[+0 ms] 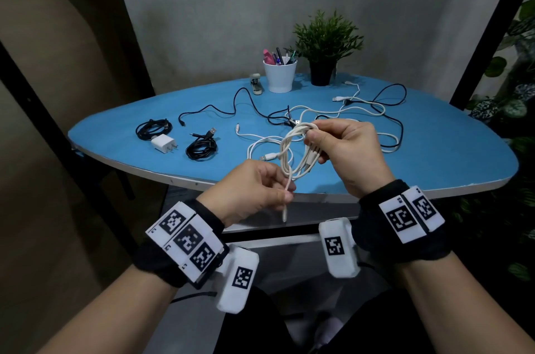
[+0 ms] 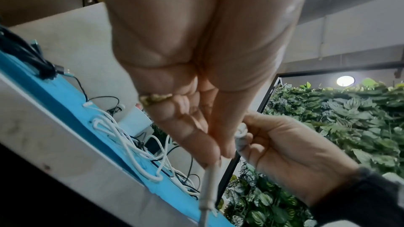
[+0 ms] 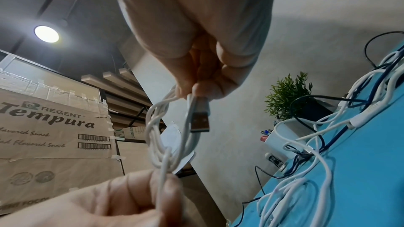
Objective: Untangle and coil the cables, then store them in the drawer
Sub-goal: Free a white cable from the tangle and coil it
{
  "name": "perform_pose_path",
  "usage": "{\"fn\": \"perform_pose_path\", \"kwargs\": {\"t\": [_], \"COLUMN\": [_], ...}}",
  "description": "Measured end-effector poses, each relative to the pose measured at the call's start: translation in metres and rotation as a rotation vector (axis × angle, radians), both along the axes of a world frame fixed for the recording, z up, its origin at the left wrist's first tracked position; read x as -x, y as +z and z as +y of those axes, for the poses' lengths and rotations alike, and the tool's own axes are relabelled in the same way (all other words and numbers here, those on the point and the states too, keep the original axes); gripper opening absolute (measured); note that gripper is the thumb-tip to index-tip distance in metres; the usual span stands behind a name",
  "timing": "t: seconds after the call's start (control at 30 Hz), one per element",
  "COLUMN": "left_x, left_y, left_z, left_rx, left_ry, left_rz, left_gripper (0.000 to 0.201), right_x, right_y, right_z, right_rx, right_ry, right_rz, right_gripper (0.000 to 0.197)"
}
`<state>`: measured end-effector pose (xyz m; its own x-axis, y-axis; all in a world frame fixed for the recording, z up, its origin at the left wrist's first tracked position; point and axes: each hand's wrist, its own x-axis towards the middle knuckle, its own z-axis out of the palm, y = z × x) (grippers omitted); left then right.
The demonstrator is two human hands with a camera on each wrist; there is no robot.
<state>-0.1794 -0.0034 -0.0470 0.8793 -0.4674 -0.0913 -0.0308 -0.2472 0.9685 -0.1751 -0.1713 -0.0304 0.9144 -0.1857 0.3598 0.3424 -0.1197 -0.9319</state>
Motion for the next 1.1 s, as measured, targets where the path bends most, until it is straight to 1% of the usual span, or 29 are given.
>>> {"fn": "perform_pose_path", "kwargs": {"t": [0.13, 0.2, 0.27, 0.3, 0.33, 0.4, 0.47, 0.53, 0.6, 0.63, 0.7, 0.8, 0.9, 1.0, 1.1], "left_x": [-0.006, -0.012, -0.015, -0.015, -0.015, -0.013, -0.009, -0.006, -0.006, -0.006, -0.004, -0.002, -0.004, -0.002, 0.001], "left_y": [-0.003, -0.005, -0.007, -0.008, -0.008, -0.006, -0.004, 0.0, 0.004, 0.006, 0.008, 0.006, 0.005, 0.003, 0.002], "left_z": [0.004, 0.007, 0.008, 0.007, 0.005, 0.0, -0.005, -0.007, -0.006, -0.006, -0.005, -0.007, -0.008, -0.008, -0.01], "left_rx": [-0.094, -0.204, -0.236, -0.198, -0.116, 0.118, 0.313, 0.428, 0.509, 0.538, 0.578, 0.618, 0.65, 0.61, 0.544], "left_ry": [0.085, 0.173, 0.256, 0.295, 0.333, 0.379, 0.373, 0.333, 0.296, 0.278, 0.252, 0.279, 0.285, 0.209, 0.125], "left_rz": [-0.071, -0.191, -0.275, -0.277, -0.246, -0.154, -0.085, -0.04, 0.019, 0.039, 0.027, -0.032, -0.045, -0.049, -0.088], "left_gripper": [0.017, 0.017, 0.018, 0.018, 0.018, 0.017, 0.011, 0.007, 0.017, 0.02, 0.018, 0.016, 0.015, 0.019, 0.027], "right_x": [0.002, 0.002, 0.003, 0.003, 0.003, 0.003, 0.003, 0.003, 0.003, 0.003, 0.002, 0.001, 0.001, 0.001, 0.002], "right_y": [0.0, 0.001, 0.002, 0.003, 0.004, 0.005, 0.006, 0.005, 0.004, 0.003, 0.001, 0.001, 0.002, 0.001, 0.001], "right_z": [0.002, 0.001, 0.001, 0.001, 0.001, 0.001, 0.0, -0.001, -0.003, -0.003, -0.004, -0.004, -0.004, -0.003, -0.002], "right_rx": [-0.013, -0.03, -0.047, -0.061, -0.077, -0.112, -0.131, -0.122, -0.112, -0.114, -0.123, -0.133, -0.133, -0.135, -0.132], "right_ry": [0.014, 0.029, 0.062, 0.079, 0.094, 0.113, 0.13, 0.137, 0.129, 0.123, 0.118, 0.121, 0.128, 0.119, 0.097], "right_rz": [-0.005, -0.002, 0.006, 0.011, 0.016, 0.025, 0.036, 0.05, 0.061, 0.065, 0.073, 0.082, 0.09, 0.093, 0.082], "right_gripper": [0.02, 0.018, 0.015, 0.013, 0.011, 0.011, 0.012, 0.012, 0.011, 0.011, 0.01, 0.011, 0.011, 0.01, 0.009]}}
